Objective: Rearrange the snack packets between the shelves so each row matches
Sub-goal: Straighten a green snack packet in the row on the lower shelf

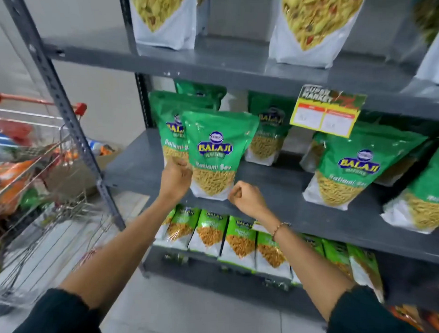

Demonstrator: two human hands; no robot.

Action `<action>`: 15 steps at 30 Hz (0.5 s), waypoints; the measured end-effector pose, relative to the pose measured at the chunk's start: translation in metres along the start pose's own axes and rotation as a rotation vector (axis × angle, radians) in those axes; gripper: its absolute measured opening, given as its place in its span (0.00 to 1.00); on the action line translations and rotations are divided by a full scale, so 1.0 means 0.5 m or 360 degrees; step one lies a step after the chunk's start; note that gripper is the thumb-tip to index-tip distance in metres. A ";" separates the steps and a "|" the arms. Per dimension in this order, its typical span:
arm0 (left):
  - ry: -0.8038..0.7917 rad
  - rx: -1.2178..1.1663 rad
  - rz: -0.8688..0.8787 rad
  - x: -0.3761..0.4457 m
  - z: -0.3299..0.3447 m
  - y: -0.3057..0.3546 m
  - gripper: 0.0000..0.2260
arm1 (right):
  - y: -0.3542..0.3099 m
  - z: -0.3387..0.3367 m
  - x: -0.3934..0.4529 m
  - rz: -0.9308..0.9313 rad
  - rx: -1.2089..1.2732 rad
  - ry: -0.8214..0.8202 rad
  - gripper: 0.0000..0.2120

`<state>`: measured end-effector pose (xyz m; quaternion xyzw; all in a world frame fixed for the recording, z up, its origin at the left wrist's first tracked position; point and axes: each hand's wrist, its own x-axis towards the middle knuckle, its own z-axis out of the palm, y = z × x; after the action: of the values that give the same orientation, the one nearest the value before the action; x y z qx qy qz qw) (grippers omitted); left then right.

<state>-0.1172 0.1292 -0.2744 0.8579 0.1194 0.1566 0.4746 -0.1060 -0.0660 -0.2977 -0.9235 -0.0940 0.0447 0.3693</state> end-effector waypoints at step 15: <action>-0.0346 0.0150 -0.0067 0.057 0.071 -0.097 0.35 | 0.049 0.058 0.113 0.0092 0.0363 0.0129 0.29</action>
<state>-0.0803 0.1371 -0.3292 0.8884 0.0926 0.0469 0.4473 -0.0515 -0.0522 -0.3366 -0.8788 -0.0465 0.0283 0.4740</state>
